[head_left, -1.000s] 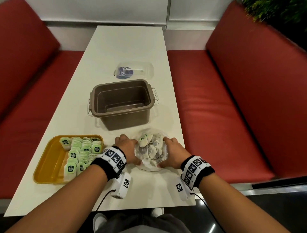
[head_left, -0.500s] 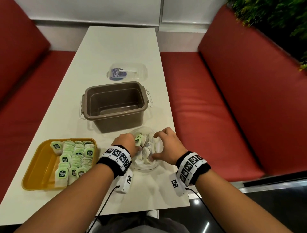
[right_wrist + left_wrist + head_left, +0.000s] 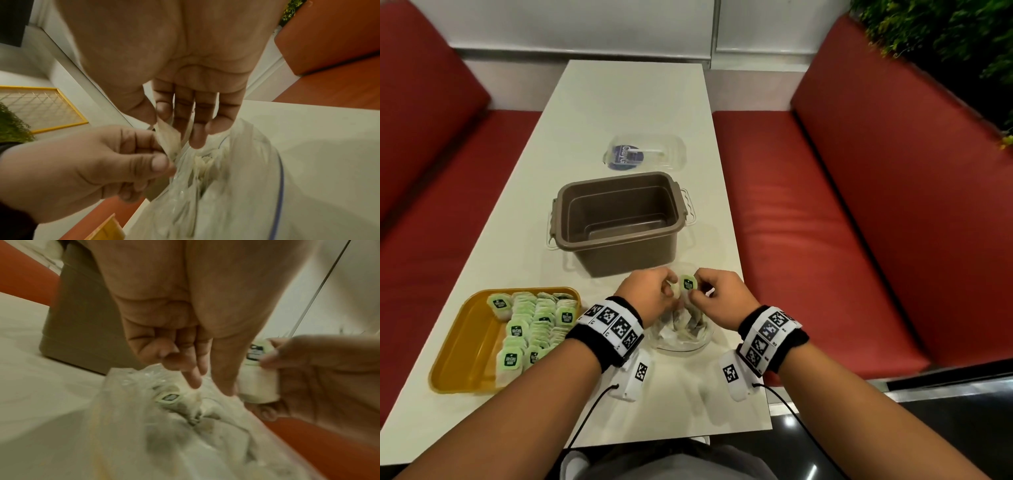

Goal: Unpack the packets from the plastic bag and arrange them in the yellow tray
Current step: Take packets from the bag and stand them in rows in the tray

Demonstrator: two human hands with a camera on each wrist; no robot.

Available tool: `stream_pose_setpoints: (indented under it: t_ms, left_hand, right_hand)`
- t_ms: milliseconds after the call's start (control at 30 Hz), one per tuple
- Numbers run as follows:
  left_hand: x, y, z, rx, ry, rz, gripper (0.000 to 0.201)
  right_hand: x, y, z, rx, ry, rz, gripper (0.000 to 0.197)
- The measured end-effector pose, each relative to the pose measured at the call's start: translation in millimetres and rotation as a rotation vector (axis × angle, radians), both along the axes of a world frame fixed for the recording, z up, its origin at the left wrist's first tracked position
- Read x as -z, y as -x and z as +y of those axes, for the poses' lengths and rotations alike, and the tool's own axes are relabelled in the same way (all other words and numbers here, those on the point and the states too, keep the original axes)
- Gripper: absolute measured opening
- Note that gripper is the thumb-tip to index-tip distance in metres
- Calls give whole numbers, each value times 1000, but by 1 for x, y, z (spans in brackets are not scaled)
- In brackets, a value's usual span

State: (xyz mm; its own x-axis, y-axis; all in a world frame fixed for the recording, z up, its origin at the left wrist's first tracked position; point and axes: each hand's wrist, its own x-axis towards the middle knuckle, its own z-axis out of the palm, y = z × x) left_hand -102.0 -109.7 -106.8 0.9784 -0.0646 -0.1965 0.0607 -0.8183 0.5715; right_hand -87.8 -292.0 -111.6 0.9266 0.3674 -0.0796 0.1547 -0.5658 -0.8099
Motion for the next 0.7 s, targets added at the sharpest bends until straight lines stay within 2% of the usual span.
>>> stream_pose_setpoints:
  t_ms: [100, 200, 333, 467, 700]
  left_hand:
    - [10, -6, 6, 43, -280, 75, 17]
    - [16, -5, 5, 123, -400, 169, 20]
    - [19, -7, 5, 134, -402, 193, 19]
    - [14, -6, 9, 147, -367, 189, 3]
    - [-14, -3, 22, 133, -172, 12, 8]
  right_hand:
    - [2, -1, -2, -1, 42, 13, 19]
    - [3, -2, -2, -31, 107, 44, 33]
    - [3, -3, -1, -32, 158, 72, 40]
    - [3, -2, 2, -29, 174, 89, 33]
    - [-5, 1, 9, -22, 116, 117, 14]
